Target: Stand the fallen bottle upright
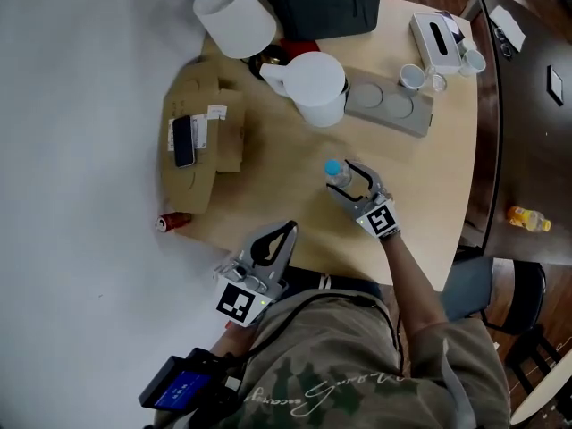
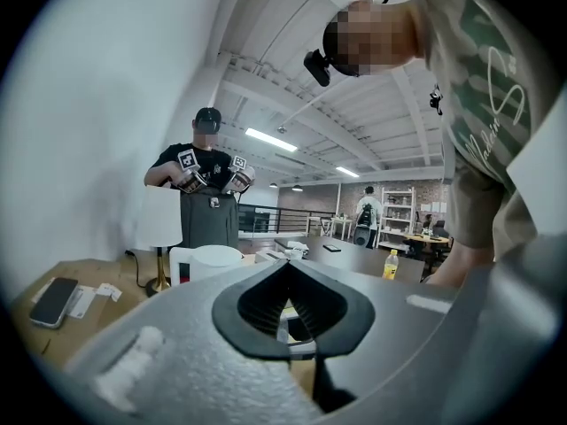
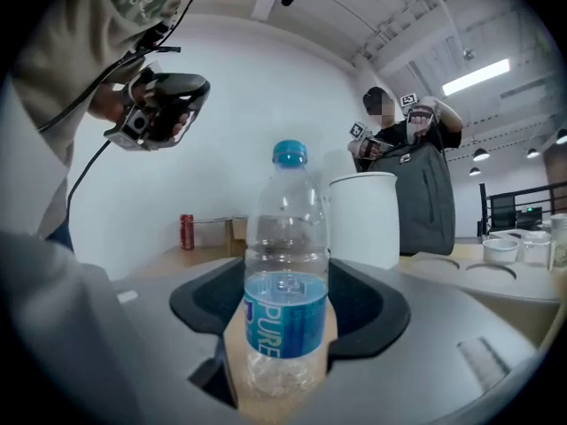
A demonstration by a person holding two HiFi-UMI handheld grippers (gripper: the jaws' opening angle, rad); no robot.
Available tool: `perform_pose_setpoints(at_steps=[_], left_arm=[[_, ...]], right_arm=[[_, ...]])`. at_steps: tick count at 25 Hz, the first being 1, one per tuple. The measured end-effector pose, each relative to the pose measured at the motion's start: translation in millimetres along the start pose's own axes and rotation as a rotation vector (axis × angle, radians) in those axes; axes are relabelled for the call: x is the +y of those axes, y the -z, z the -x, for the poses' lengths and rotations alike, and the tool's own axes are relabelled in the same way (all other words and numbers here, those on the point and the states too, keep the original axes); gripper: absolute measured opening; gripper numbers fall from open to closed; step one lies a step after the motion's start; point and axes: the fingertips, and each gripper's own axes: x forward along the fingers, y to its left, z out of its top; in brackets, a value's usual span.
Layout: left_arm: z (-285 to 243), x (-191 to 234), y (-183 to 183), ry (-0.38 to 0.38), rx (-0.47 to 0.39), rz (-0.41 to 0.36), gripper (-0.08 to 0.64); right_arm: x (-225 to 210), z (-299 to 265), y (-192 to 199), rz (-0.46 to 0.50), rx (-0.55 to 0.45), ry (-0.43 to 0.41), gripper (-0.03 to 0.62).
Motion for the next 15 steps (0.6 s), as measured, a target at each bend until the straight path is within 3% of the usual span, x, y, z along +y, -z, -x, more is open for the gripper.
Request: perform_pose_setpoints(at_steps=[7, 15], left_arm=[[-3.8, -17.2, -1.8, 0.020, -0.011, -0.006, 0.002], [1.8, -19.4, -5.8, -0.003, -0.032, -0.007, 0.002]], right_arm=[[6.0, 17.8, 10.9, 0.009, 0.045, -0.036, 0.312], [6.6, 37.5, -14.1, 0.027, 0.060, -0.034, 0.348]])
